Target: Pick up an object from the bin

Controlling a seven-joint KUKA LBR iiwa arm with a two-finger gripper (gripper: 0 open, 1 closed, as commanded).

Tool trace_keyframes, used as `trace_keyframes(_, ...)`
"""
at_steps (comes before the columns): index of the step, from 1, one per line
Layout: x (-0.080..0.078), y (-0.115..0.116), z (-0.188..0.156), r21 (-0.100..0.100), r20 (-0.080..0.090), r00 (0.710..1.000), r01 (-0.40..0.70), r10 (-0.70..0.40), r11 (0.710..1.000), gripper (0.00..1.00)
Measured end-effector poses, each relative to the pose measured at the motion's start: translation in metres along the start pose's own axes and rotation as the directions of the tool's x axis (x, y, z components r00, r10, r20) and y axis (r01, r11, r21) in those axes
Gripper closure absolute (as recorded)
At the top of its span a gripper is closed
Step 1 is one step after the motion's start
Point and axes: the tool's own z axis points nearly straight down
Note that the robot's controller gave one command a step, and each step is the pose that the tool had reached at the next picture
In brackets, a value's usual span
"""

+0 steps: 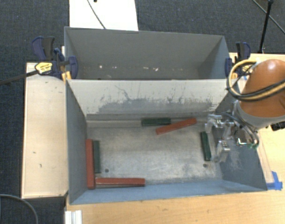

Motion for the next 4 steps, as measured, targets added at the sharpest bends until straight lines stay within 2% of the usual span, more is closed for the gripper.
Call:
trace_keyframes(1,-0.035,-0.024,0.087,0.003,0.005,0.907,0.421,-0.421,0.907,0.0)
trace_keyframes(2,-0.037,-0.022,0.055,0.009,0.006,0.598,0.802,-0.802,0.598,0.0)
trace_keyframes(3,-0.054,-0.026,0.056,0.004,0.008,0.249,0.968,-0.968,0.249,0.0)
trace_keyframes(4,-0.06,-0.034,0.085,0.01,0.013,-0.066,0.998,-0.998,-0.065,0.0)
